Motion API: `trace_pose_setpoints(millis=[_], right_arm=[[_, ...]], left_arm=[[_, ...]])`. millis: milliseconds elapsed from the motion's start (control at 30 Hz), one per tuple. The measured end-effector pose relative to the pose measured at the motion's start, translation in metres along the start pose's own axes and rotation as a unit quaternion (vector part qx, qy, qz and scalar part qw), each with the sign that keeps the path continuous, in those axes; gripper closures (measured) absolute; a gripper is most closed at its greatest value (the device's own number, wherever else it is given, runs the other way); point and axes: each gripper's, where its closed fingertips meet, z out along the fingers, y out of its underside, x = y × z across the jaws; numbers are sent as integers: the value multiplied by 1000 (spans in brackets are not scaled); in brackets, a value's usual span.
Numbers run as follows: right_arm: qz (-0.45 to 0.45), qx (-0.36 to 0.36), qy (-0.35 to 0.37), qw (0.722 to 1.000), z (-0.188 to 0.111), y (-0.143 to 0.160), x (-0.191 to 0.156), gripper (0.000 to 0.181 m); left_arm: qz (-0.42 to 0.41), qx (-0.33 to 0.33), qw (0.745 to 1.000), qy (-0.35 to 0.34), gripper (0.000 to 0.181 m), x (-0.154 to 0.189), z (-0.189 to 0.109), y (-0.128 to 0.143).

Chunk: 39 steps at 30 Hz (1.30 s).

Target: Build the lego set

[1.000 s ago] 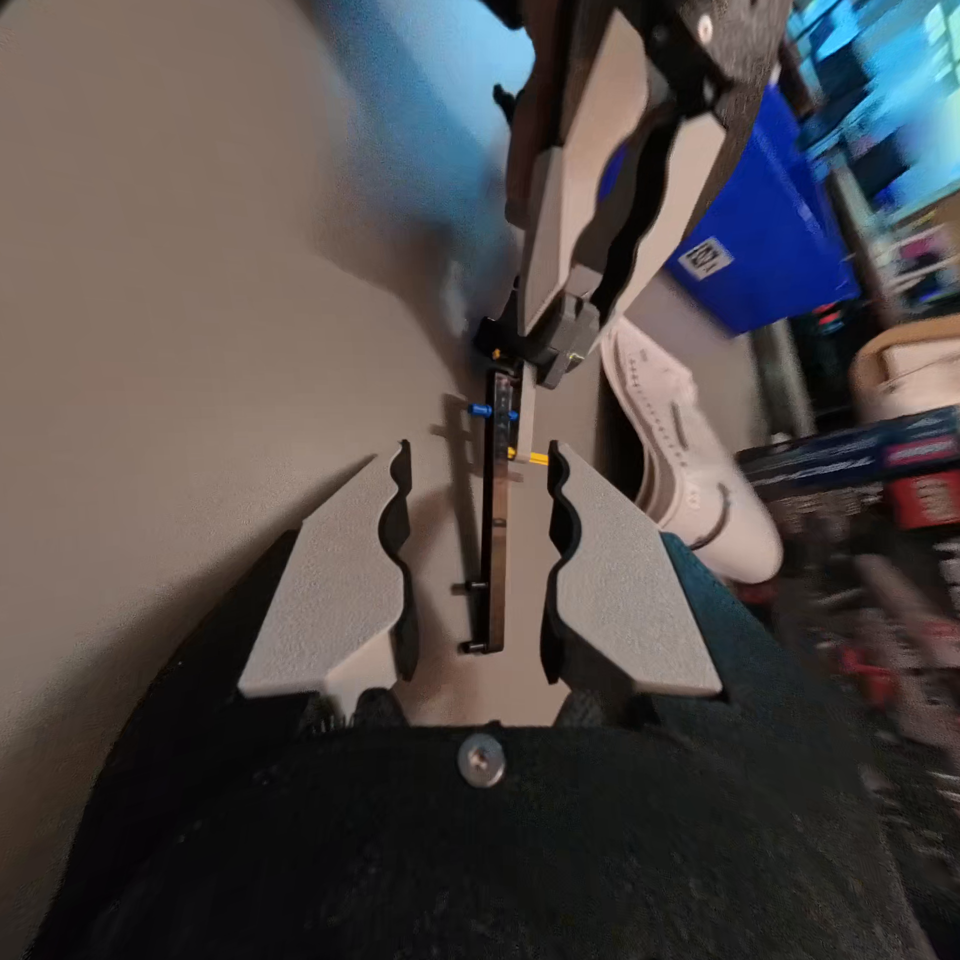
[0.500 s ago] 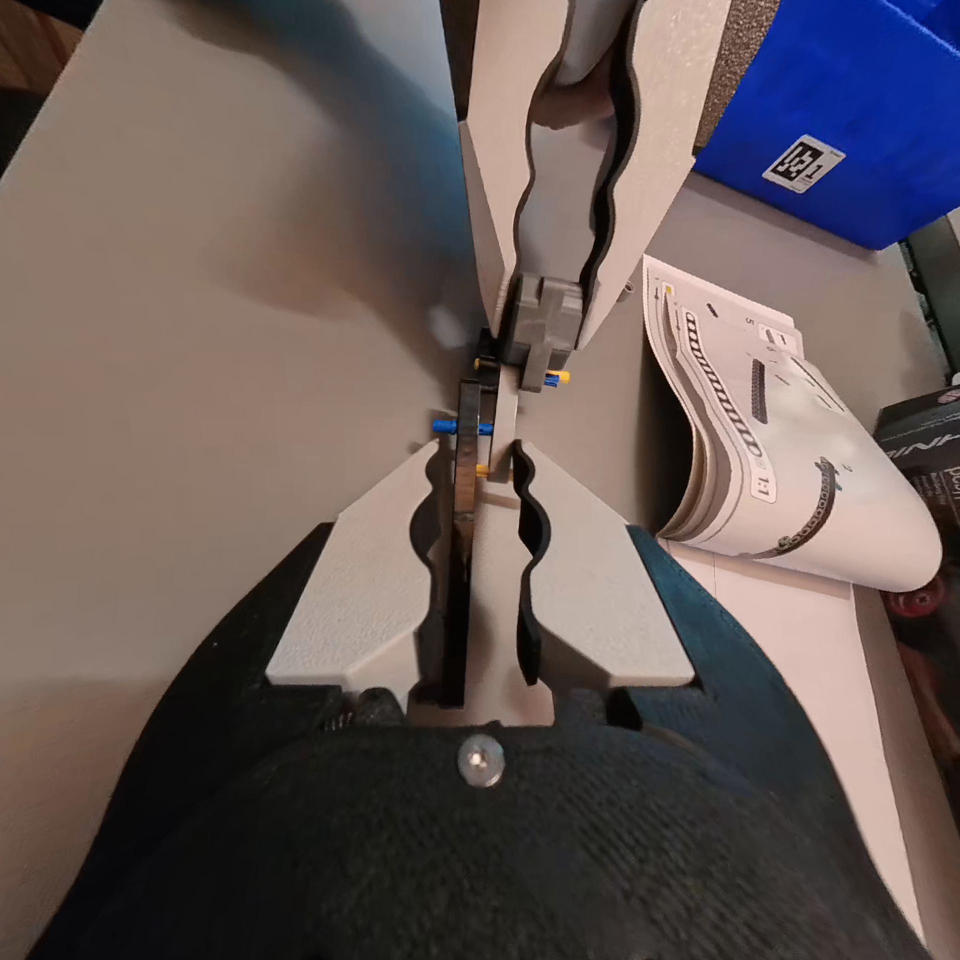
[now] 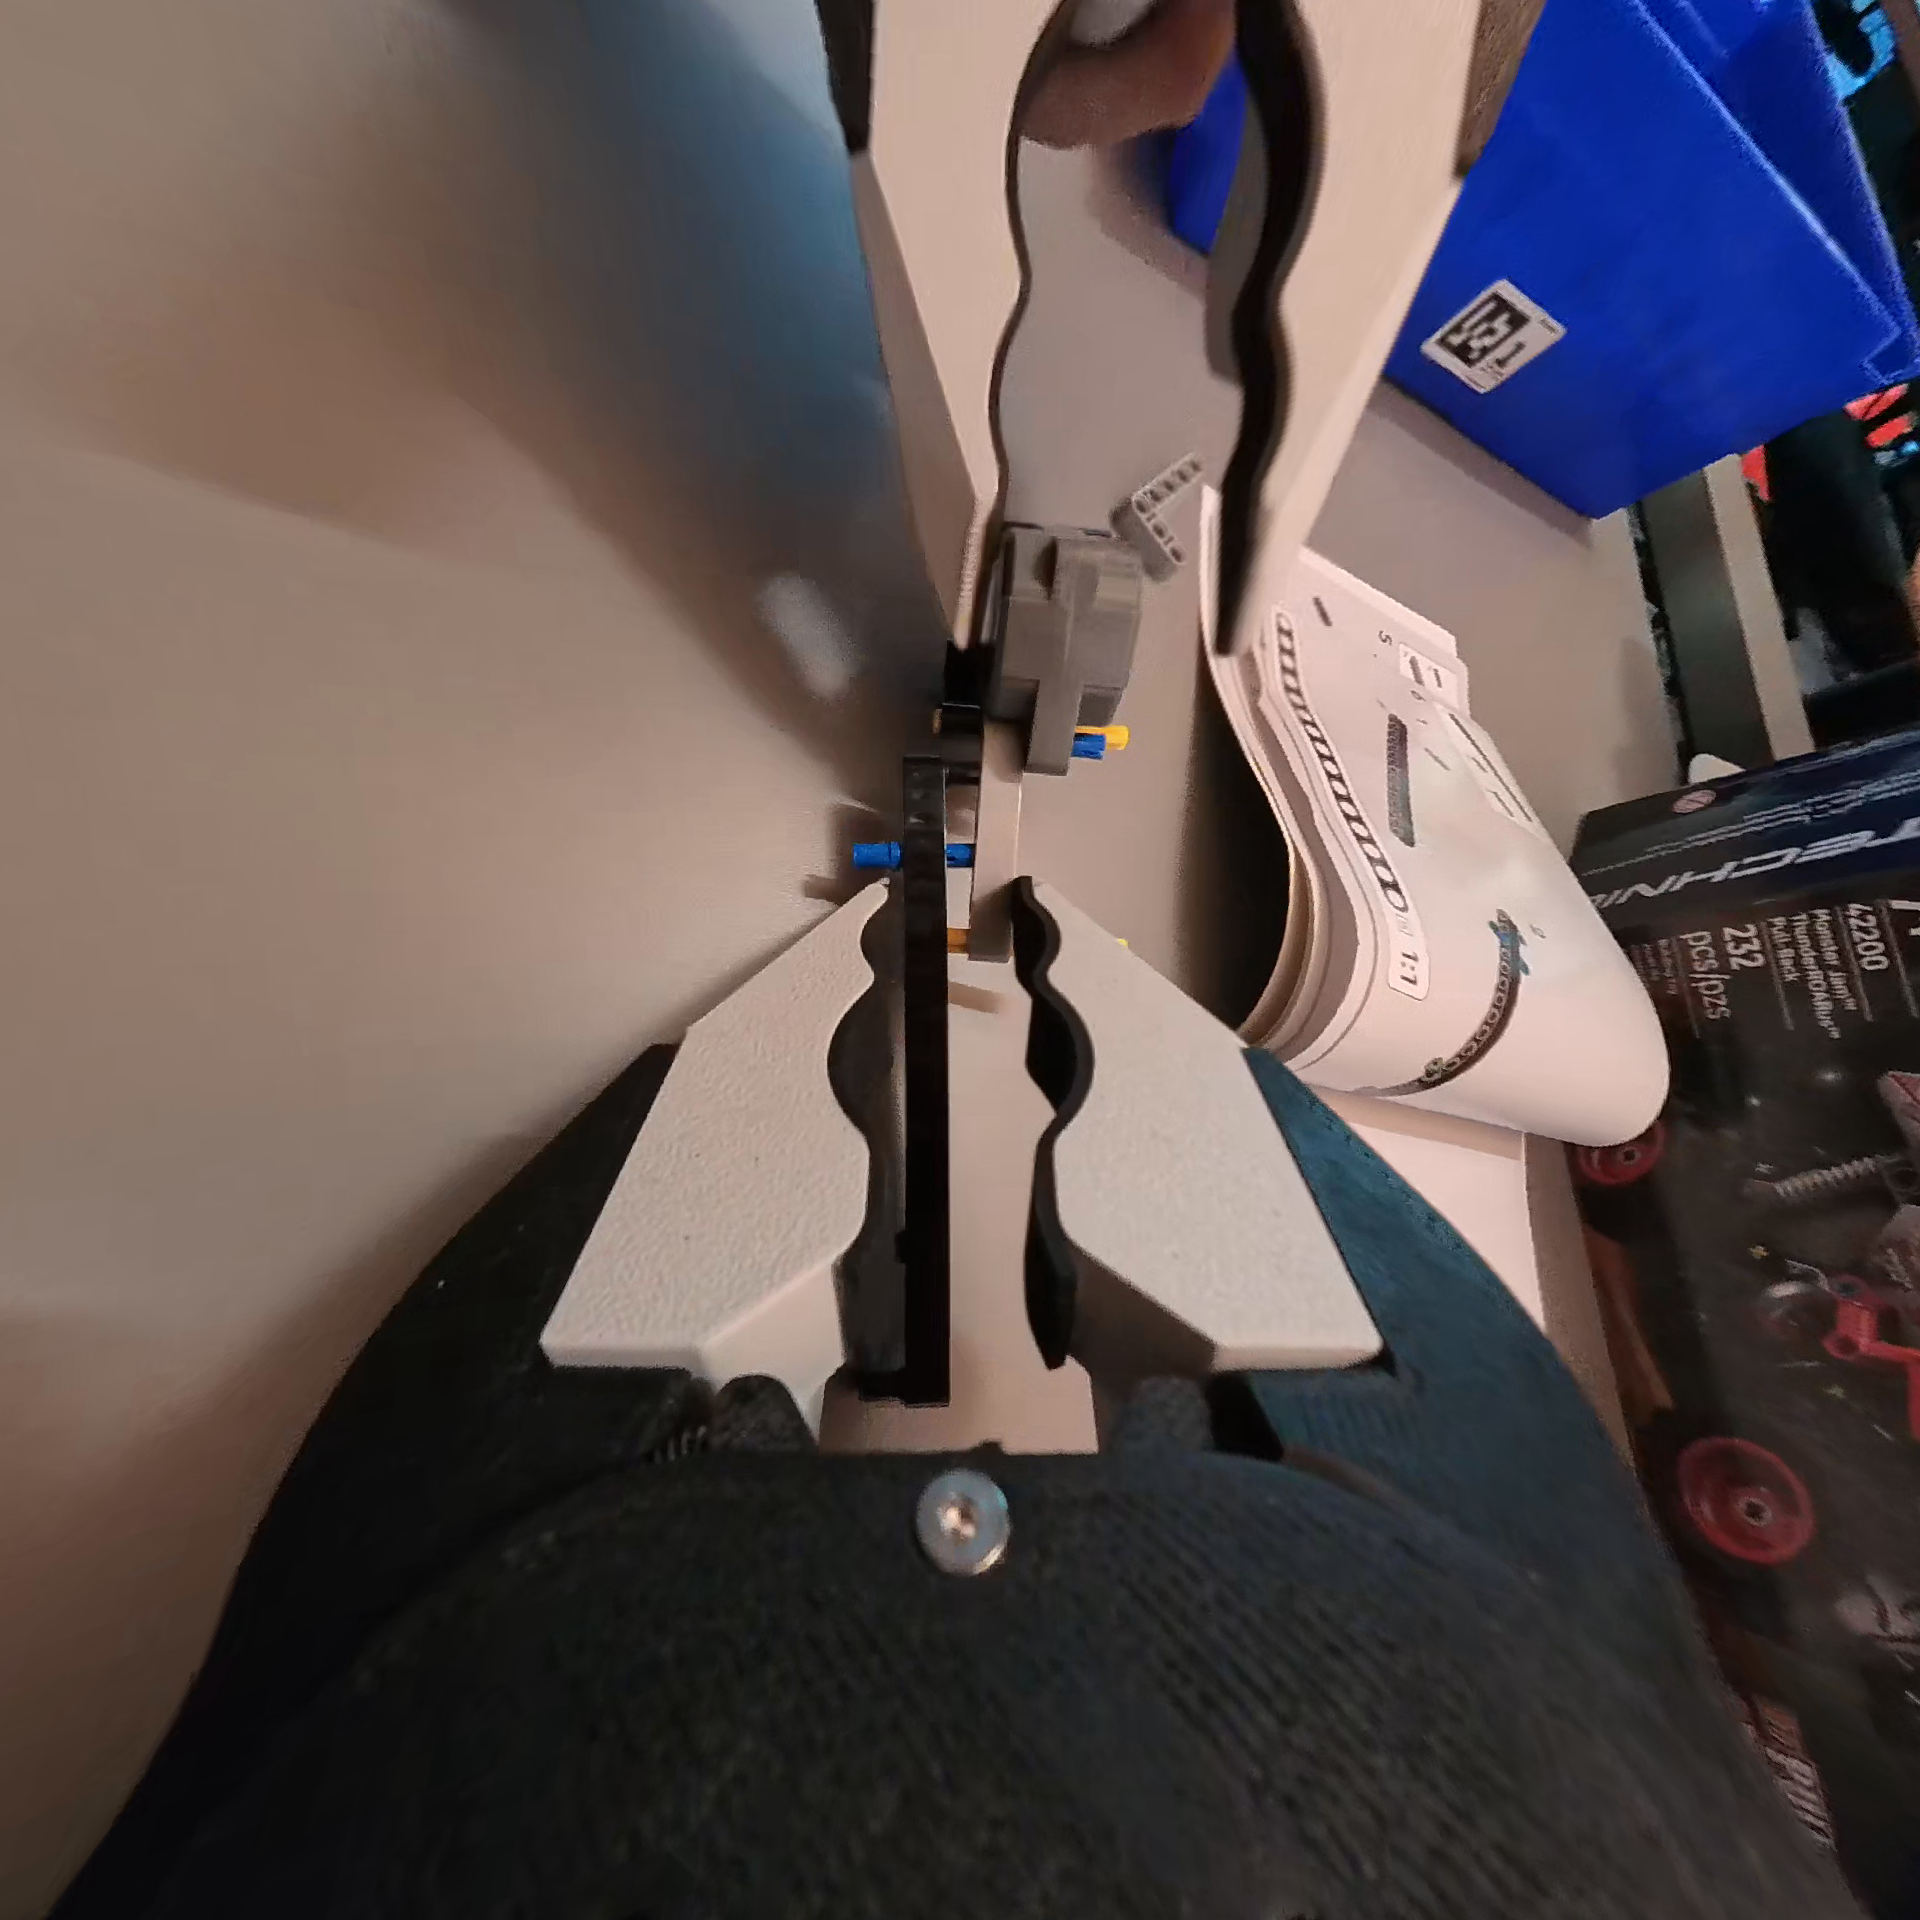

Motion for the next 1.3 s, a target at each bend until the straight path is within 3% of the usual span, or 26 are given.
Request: trace_pose_setpoints(millis=[33,200,267,367,467,600,700,767,833,1033,1167,1300], right_arm=[[1,0,7,1000,1,1,1,163],[12,1,25,1000,2,3,6,163],[24,2,27,999,2,3,8,163],[42,9,19,999,2,4,8,163],[39,9,20,999,1,5,9,163],[29,7,19,999,-1,7,8,163],[29,11,13,999,-5,9,8,163],[29,16,11,999,-7,10,8,163],[33,21,9,999,-8,11,7,163],[44,31,5,999,-10,12,8,163],[44,29,4,999,-10,14,8,163],[49,33,5,998,-10,14,8,163]], left_arm=[[10,-3,1000,-21,136,-2,-2,-3],[124,-76,984,-107,130,1,-6,-6],[162,-90,975,-122,143,7,-3,-10],[181,-122,969,-115,135,18,7,-9],[149,-160,972,-88,134,23,16,-1],[104,-169,974,-113,127,8,17,-7],[44,-158,977,-137,108,-7,15,-10],[9,-155,982,-110,108,-3,20,-4],[-3,-145,984,-101,119,-1,25,-3],[11,-168,979,-113,127,-2,34,11],[-23,-139,984,-108,133,-3,36,8],[-34,-132,987,-91,126,0,39,10]])
